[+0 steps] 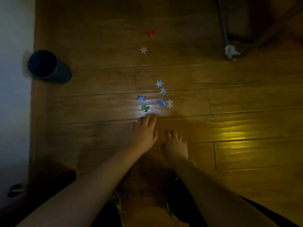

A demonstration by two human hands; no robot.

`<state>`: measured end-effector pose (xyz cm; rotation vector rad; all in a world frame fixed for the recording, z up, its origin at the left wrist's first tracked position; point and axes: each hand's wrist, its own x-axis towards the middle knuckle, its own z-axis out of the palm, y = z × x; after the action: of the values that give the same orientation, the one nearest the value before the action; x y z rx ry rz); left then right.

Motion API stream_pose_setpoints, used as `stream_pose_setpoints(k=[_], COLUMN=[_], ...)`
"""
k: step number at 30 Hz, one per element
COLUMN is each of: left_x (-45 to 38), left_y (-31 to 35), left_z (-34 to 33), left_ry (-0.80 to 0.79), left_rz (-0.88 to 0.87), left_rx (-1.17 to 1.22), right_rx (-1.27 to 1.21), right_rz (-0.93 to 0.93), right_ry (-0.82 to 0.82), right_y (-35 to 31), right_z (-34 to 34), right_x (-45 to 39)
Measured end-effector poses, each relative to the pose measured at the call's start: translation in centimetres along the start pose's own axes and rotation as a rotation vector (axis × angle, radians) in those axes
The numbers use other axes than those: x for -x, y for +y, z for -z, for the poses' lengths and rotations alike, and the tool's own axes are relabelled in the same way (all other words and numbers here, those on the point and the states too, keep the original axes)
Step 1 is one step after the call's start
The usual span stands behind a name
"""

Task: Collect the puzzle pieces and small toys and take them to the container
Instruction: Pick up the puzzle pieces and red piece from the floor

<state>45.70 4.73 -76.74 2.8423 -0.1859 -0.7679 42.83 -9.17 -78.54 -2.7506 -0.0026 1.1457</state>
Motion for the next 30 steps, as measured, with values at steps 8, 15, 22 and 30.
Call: stream_pose_setpoints(k=[8, 15, 22, 30], left_x=[-6.7, -9.4, -12.2, -16.2], left_y=[-3.0, -7.0, -9.5, -9.8], left_z=[-10.5, -14.9, -13.5, -12.0], left_ry=[-0.079, -0.013, 0.128, 0.079], left_rz=[-0.01, -0.143, -0.145, -0.111], left_rx=[-0.049, -0.213, -0.247, -0.211], right_rx=[-0.041, -0.02, -0.227, -0.527], right_rz=[-0.128, -0.27, -0.15, -0.032], right_ry=[-0.019, 0.204, 0.148, 0.372], right_y=[2.4, 3.4, 4.6, 1.7], right_z=[-6.6, -10.6, -13.7, -9.6], right_x=[-9.0, -12.0, -13.8, -15.7])
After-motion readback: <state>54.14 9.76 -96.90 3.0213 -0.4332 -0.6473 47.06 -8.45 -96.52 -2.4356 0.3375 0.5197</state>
